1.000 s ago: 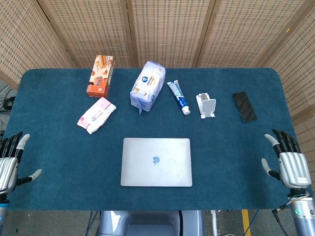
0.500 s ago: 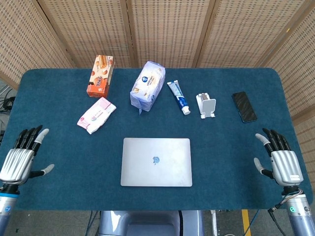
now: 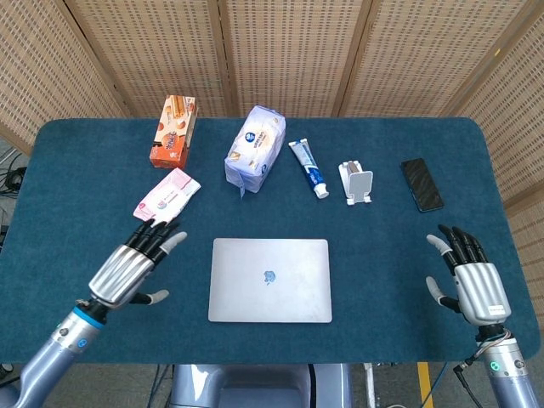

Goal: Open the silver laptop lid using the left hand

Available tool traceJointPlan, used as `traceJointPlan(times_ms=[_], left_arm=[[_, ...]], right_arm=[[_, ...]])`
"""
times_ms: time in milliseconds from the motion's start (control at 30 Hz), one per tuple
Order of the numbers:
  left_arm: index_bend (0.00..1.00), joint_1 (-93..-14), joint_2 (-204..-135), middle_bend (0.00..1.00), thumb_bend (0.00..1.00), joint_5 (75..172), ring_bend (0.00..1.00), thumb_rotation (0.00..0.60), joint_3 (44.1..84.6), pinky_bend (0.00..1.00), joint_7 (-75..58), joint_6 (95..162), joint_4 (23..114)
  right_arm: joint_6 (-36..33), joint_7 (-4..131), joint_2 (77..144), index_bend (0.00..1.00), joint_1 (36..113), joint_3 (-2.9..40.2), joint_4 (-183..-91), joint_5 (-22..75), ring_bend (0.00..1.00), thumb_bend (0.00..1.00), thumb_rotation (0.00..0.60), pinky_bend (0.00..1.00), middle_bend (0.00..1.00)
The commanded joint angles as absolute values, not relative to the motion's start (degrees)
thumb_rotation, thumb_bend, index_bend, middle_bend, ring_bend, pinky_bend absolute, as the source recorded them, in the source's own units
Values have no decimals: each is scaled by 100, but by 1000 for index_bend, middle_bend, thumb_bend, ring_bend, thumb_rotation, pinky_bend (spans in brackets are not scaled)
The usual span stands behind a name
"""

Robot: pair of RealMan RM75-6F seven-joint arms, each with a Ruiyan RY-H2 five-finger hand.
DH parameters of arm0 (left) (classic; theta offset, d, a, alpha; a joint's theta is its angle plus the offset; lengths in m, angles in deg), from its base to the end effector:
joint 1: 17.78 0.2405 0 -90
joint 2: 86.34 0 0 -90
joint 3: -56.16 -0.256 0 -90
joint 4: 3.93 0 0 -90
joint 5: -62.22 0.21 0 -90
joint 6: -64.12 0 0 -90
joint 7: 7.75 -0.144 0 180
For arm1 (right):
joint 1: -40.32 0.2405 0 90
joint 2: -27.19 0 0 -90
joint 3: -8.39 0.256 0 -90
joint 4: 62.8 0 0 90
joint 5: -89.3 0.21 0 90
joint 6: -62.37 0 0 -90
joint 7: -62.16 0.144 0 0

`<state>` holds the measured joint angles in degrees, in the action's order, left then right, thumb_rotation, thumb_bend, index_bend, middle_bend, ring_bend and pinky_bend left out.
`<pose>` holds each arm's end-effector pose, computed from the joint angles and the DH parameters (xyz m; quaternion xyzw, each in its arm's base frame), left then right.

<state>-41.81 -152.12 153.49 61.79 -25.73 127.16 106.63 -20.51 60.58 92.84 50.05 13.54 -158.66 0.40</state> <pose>-0.1592 0.2384 0.0832 -0.7729 -0.2977 -0.4084 0.3836 -0.2706 -0.2114 0.1434 0.6169 -0.3666 0.4409 0.5391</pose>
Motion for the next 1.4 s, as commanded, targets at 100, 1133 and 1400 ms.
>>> traceJointPlan(times_ms=[100, 1133, 1400], left_arm=[[0, -4655, -15940, 0, 135, 14966, 0, 546, 6301, 0, -3195, 12148, 10810], [0, -5753, -19453, 0, 118, 12820, 0, 542, 6166, 0, -5973, 12151, 9287], [0, -5842, -19871, 0, 120, 12751, 0, 541, 6133, 0, -6091, 12295, 8787]], right_arm=[[-2108, 6001, 9287, 156, 4977, 1316, -15909, -24, 0, 414, 600, 96, 78], [-2295, 6439, 9239, 156, 4776, 1177, -15613, -36, 0, 414, 600, 96, 78], [-2337, 6562, 9225, 156, 4731, 1176, -15518, -8, 0, 414, 600, 96, 78]])
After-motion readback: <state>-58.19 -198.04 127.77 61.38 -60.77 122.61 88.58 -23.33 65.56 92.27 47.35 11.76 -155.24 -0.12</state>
